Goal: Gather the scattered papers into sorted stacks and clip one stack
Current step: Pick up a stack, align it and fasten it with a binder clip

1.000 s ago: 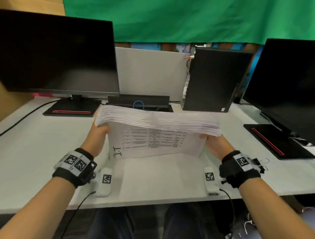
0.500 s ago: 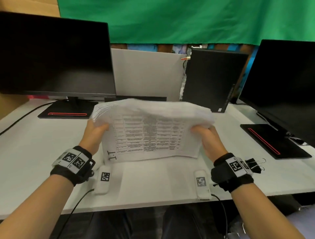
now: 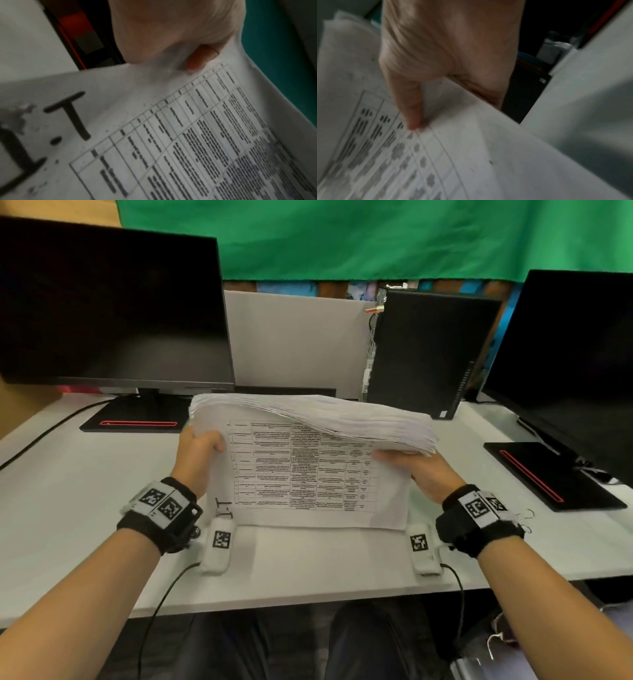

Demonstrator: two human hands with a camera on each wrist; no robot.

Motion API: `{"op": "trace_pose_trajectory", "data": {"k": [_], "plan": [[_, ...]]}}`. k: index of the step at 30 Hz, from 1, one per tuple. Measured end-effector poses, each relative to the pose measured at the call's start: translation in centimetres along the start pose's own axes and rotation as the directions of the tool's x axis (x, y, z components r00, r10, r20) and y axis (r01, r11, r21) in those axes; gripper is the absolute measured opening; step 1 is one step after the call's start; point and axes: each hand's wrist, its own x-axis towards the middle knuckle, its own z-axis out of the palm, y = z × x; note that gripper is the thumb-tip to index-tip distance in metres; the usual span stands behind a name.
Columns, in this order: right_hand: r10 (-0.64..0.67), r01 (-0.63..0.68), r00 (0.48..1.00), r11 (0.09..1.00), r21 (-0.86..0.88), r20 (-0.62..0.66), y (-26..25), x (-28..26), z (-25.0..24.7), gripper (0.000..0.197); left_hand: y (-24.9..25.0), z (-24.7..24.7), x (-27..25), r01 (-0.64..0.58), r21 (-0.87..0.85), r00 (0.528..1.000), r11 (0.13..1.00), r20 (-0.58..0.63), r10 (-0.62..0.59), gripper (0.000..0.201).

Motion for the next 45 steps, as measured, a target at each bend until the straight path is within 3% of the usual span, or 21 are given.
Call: {"op": "trace_pose_trajectory", "data": {"k": [2, 5, 8, 10, 13, 17, 20, 22, 24, 27, 28, 30, 33, 36, 38, 39, 40, 42, 45], "plan": [[-0.017, 0.021, 0.995, 0.999, 0.035, -0.094, -0.8, 0.0, 0.3, 0.036, 0.9, 0.4, 0.3, 0.011, -0.022, 1.0, 1.0, -0.008, -0.011, 0.036], [0.069, -0.033, 0.978, 0.983, 0.18, -0.195, -1.4, 0.6, 0.0, 0.029, 2.5, 0.8, 1.4, 0.104, 0.029, 0.99, 0.994, 0.089, -0.106, 0.028], [0.267, -0.175, 0.938, 0.916, 0.361, -0.223, -0.7, 1.5, -0.8, 0.033, 2.6, 0.2, 1.5, 0.339, 0.177, 0.905, 0.924, 0.206, -0.372, 0.033], [0.396, -0.261, 0.897, 0.835, 0.485, -0.198, -0.1, 1.7, -1.3, 0.033, 2.0, -0.2, 1.0, 0.434, 0.149, 0.846, 0.888, 0.27, -0.459, 0.038], [0.511, -0.341, 0.844, 0.746, 0.572, -0.163, 0.6, 1.4, -0.8, 0.033, 0.8, 0.5, 0.7, 0.476, -0.126, 0.867, 0.87, 0.233, -0.441, 0.035], [0.528, -0.38, 0.846, 0.691, 0.615, -0.07, 1.7, 0.6, 0.7, 0.026, -0.9, 4.7, 0.3, 0.442, -0.062, 0.891, 0.895, 0.143, -0.43, 0.028], [0.547, -0.402, 0.836, 0.668, 0.626, -0.047, 2.6, 0.1, 1.3, 0.022, -2.1, 7.0, 0.6, 0.427, -0.336, 0.904, 0.839, 0.141, -0.403, 0.035], [0.557, -0.425, 0.829, 0.68, 0.598, -0.045, 3.2, -0.3, 1.2, 0.026, -2.5, 7.6, 1.0, 0.406, -0.433, 0.905, 0.804, 0.07, -0.419, 0.037], [0.551, -0.453, 0.833, 0.735, 0.504, -0.055, 3.7, -0.7, 0.5, 0.035, -3.7, 7.2, 1.7, 0.404, -0.414, 0.892, 0.816, -0.019, -0.451, 0.038], [0.49, -0.485, 0.859, 0.872, 0.07, -0.147, 2.7, -1.5, -1.6, 0.04, -7.7, 5.3, 3.4, 0.482, -0.331, 0.846, 0.811, -0.063, -0.529, 0.047], [0.456, -0.488, 0.864, 0.863, -0.133, -0.213, 2.5, -1.5, -2.9, 0.048, -8.8, 4.8, 3.7, 0.512, -0.302, 0.831, 0.804, -0.062, -0.552, 0.046], [0.362, -0.55, 0.826, 0.686, -0.476, -0.433, 1.8, -1.5, -6.3, 0.067, -8.9, 4.6, 2.7, 0.546, -0.224, 0.814, 0.807, -0.086, -0.574, 0.04], [0.31, -0.698, 0.716, 0.329, -0.636, -0.626, 1.5, -2.2, -11.1, 0.068, -8.8, 5.2, 1.7, 0.524, -0.149, 0.843, 0.839, -0.053, -0.535, 0.036], [0.483, -0.702, 0.645, 0.068, -0.709, -0.592, 2.9, -2.9, -13.5, 0.054, -8.6, 6.2, 0.6, 0.514, -0.124, 0.858, 0.849, 0.068, -0.51, 0.039], [0.503, -0.614, 0.677, -0.017, -0.789, -0.538, 3.8, -2.9, -13.4, 0.036, -8.3, 7.1, -0.1, 0.513, -0.106, 0.856, 0.852, 0.138, -0.498, 0.038], [0.497, -0.579, 0.705, -0.008, -0.815, -0.506, 4.3, -2.5, -13.3, 0.025, -8.4, 7.4, -0.3, 0.517, -0.085, 0.85, 0.852, 0.175, -0.498, 0.037], [0.488, -0.572, 0.734, 0.068, -0.818, -0.472, 4.5, -2.1, -13.0, 0.016, -8.4, 7.7, -0.5, 0.522, -0.056, 0.839, 0.851, 0.216, -0.5, 0.035], [0.456, -0.572, 0.795, 0.343, -0.745, -0.401, 3.2, -1.0, -11.4, 0.006, -8.6, 8.0, -0.7, 0.536, -0.009, 0.816, 0.844, 0.265, -0.515, 0.036], [0.173, -0.396, 0.906, 0.672, -0.626, -0.387, -1.2, 1.8, -7.7, 0.01, -9.1, 8.2, -0.9, 0.547, 0.013, 0.8, 0.837, 0.287, -0.527, 0.038]]}}
